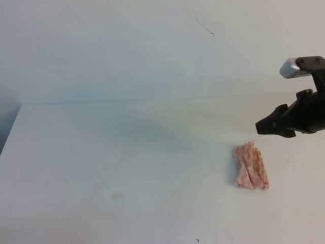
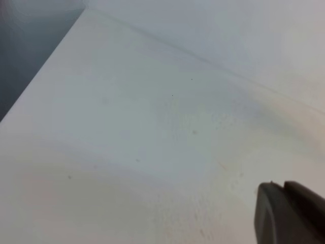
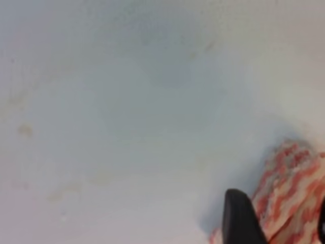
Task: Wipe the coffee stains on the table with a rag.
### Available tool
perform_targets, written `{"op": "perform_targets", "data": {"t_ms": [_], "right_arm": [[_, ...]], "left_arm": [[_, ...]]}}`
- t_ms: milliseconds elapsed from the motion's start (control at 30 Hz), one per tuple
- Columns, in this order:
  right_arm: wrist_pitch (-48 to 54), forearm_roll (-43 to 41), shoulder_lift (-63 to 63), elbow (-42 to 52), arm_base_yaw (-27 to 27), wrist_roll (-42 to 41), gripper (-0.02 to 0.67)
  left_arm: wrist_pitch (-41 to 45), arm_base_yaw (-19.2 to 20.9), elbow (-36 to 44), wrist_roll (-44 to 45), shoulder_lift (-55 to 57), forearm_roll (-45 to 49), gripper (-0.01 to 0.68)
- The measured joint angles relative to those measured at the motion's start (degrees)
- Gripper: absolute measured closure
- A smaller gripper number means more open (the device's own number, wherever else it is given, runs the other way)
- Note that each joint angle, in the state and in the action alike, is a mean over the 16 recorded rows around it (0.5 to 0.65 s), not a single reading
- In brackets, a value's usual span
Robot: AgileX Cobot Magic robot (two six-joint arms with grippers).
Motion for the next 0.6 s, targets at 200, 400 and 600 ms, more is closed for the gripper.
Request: {"op": "perform_targets", "data": {"t_ms": [200, 400, 600], "right_arm": [[1.77, 1.35, -3.26, 0.0, 0.0, -1.68, 0.443], [4.59, 1.39, -12.65, 0.35, 0.0, -1.82, 0.556], [5.83, -3.79, -26.75, 1.65, 0.0, 2.54, 0.635]], "left_arm": [[0.0, 0.0, 0.0, 0.0, 0.0, 0.0, 0.672], [0.0, 0.0, 0.0, 0.0, 0.0, 0.0, 0.672], [0.0, 0.0, 0.0, 0.0, 0.0, 0.0, 0.672]]}}
